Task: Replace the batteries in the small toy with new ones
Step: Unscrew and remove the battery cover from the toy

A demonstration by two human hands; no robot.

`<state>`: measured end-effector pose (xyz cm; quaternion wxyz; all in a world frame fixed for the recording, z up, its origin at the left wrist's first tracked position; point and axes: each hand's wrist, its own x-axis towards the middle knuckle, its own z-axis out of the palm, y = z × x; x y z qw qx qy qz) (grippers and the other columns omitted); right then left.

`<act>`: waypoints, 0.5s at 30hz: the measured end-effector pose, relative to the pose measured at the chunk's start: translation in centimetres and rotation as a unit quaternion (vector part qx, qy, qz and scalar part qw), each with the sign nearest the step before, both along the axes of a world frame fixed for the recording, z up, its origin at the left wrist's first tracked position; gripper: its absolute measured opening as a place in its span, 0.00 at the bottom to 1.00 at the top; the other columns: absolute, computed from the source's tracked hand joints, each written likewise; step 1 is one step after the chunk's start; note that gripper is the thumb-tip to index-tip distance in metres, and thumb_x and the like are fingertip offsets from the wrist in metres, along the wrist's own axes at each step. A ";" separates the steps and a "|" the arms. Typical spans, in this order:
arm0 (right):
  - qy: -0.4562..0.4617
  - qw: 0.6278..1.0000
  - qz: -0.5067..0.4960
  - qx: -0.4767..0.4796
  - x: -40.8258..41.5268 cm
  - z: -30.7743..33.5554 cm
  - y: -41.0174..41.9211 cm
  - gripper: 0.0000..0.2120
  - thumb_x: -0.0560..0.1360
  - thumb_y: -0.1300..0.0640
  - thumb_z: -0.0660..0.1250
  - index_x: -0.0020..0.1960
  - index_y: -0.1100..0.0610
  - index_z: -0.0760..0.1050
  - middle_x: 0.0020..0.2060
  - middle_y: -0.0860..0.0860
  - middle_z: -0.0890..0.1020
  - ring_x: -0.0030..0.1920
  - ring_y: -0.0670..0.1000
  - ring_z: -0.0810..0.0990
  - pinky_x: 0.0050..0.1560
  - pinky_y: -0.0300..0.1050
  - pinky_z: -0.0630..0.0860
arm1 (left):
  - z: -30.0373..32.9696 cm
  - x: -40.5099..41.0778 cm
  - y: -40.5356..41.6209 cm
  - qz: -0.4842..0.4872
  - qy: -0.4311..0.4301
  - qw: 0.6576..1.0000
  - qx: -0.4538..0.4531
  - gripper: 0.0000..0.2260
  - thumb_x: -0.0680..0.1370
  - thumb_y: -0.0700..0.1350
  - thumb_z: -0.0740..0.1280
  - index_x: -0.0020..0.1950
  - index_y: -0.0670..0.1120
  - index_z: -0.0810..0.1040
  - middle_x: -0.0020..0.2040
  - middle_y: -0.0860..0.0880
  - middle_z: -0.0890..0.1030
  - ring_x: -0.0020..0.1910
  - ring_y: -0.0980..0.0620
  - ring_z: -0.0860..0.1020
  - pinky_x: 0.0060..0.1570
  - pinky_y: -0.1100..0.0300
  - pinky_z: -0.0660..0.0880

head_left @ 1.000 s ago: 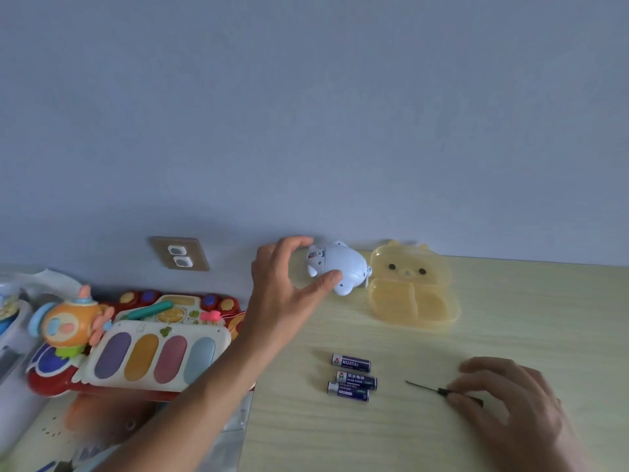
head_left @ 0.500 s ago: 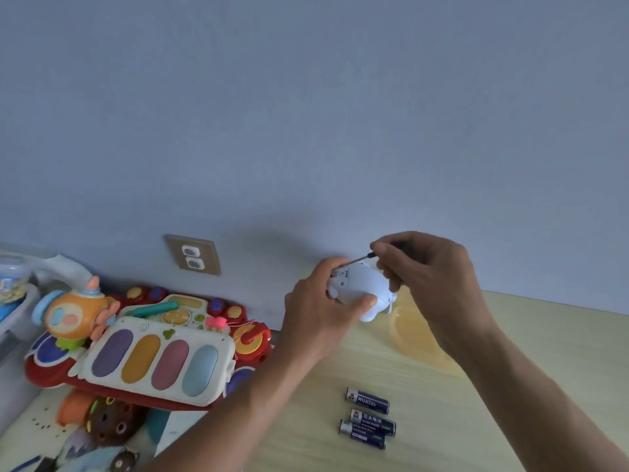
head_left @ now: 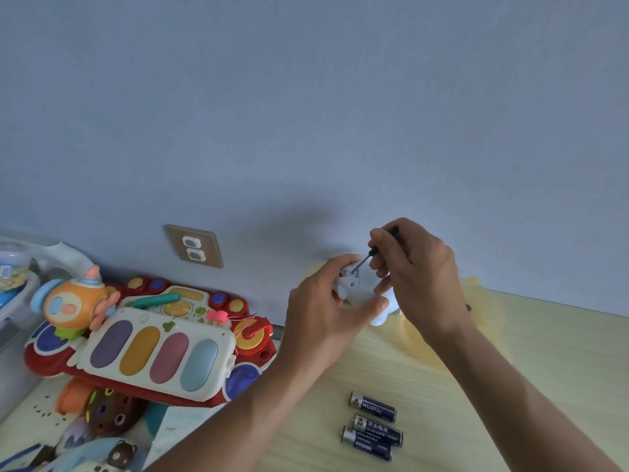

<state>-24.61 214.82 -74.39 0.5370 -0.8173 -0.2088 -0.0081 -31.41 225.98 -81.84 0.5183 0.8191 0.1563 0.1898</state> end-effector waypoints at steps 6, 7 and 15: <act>-0.010 1.000 0.004 -0.021 0.1 -0.3 -0.1 0.10 0.80 0.55 0.65 0.42 0.57 0.77 0.31 0.50 0.82 0.28 0.51 0.81 0.35 0.55 0.80 | 0.1 0.1 0.0 0.007 0.007 1.000 0.012 0.25 0.70 0.61 0.77 0.64 0.59 0.77 0.51 0.58 0.84 0.47 0.58 0.83 0.48 0.55 0.82; -0.015 0.999 0.011 -0.026 0.1 -0.3 -0.1 0.09 0.80 0.55 0.66 0.42 0.57 0.78 0.31 0.50 0.82 0.29 0.51 0.81 0.35 0.54 0.81 | 0.1 0.1 -0.1 0.007 0.007 1.000 0.015 0.25 0.70 0.61 0.77 0.64 0.60 0.77 0.51 0.59 0.84 0.47 0.59 0.83 0.47 0.56 0.82; -0.016 0.999 0.031 0.009 -0.2 0.2 0.8 0.06 0.75 0.58 0.73 0.51 0.51 0.85 0.42 0.44 0.85 0.37 0.44 0.84 0.40 0.33 0.77 | 0.0 0.1 0.1 0.001 0.010 1.000 0.019 0.26 0.70 0.62 0.75 0.66 0.58 0.76 0.52 0.59 0.84 0.48 0.59 0.82 0.47 0.61 0.80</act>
